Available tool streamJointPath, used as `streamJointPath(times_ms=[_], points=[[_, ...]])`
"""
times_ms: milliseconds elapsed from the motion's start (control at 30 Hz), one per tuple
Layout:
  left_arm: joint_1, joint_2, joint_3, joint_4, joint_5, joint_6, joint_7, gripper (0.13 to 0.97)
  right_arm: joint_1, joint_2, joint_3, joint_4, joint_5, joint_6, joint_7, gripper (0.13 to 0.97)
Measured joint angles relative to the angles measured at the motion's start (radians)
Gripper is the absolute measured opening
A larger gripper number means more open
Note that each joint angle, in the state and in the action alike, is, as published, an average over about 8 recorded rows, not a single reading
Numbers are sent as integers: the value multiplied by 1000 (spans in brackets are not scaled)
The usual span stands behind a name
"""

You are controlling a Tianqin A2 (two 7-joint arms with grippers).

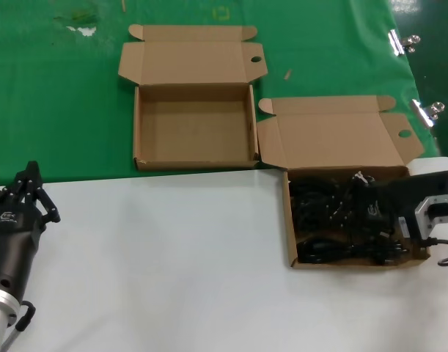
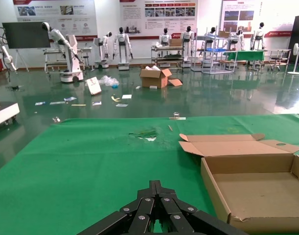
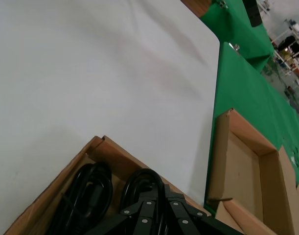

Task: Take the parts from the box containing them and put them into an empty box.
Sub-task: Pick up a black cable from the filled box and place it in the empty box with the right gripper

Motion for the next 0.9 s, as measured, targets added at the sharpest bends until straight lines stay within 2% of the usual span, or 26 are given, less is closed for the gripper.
streamJointPath(times_ms=[100, 600, 900], points=[[0, 0, 0, 0, 0, 0, 0, 140, -6, 14, -2, 37, -4, 4, 38, 150], [0, 0, 0, 0, 0, 0, 0, 140, -47, 96, -4, 321, -2, 27, 307, 146], [0, 0, 0, 0, 0, 0, 0, 140, -49, 106, -2, 440, 10, 48, 400, 146]])
